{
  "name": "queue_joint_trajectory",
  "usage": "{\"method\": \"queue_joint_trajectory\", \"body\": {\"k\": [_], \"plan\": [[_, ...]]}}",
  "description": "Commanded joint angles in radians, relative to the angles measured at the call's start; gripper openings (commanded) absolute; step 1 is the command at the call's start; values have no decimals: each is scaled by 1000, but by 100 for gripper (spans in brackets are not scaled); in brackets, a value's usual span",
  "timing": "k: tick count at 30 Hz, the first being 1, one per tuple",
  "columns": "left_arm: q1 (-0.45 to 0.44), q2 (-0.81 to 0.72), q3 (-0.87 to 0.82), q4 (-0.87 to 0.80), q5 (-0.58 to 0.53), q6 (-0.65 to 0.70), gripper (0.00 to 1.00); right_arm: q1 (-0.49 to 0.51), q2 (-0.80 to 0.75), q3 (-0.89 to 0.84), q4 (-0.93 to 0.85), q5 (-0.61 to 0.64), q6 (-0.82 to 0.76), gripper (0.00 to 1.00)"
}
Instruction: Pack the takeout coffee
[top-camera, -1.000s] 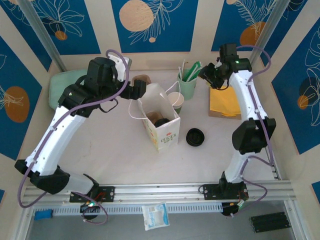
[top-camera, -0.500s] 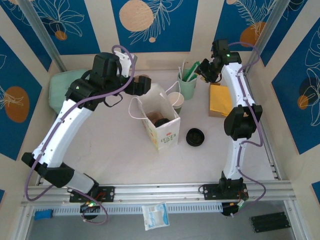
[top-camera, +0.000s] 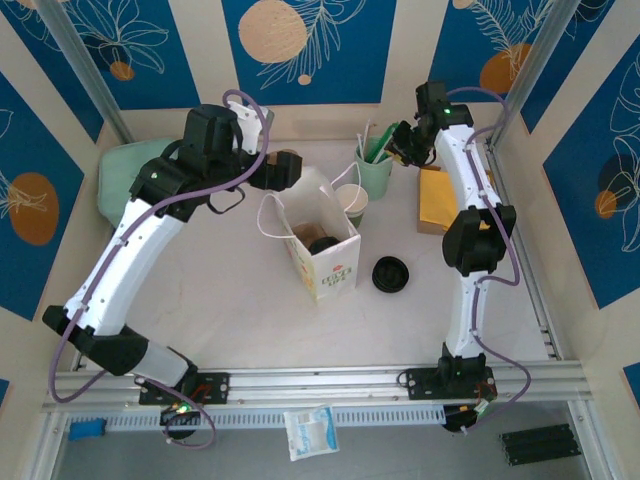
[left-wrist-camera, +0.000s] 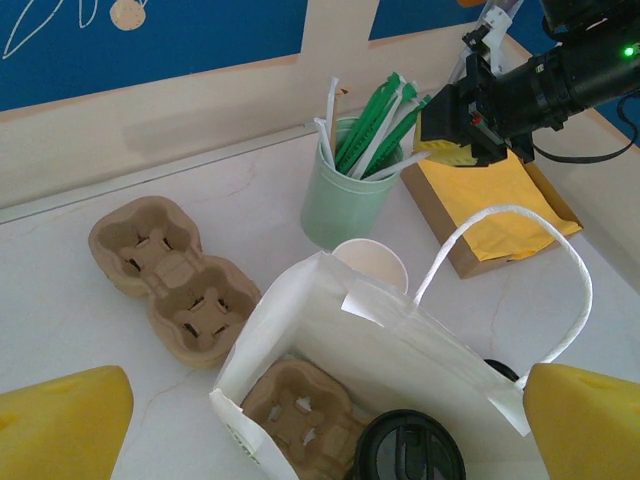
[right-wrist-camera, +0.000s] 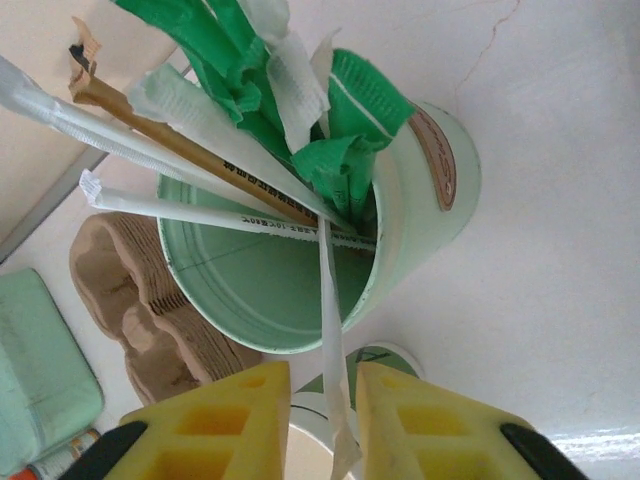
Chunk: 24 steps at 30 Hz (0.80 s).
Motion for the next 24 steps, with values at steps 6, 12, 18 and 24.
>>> {"method": "queue_joint_trajectory", "body": {"k": [6, 12, 18, 24], "plan": [[10, -31, -20, 36, 21, 5, 99, 4, 13, 27, -34, -12, -10, 0], [10, -39, -30, 41, 19, 5, 99, 16, -23, 20, -30, -19, -32, 0], [10, -42, -40, 41, 19, 2, 100, 50, -100, 25, -22, 26, -61, 0], [11, -50, -55, 45, 21, -2, 99, 84, -170, 28, -15, 125, -104, 0]]}}
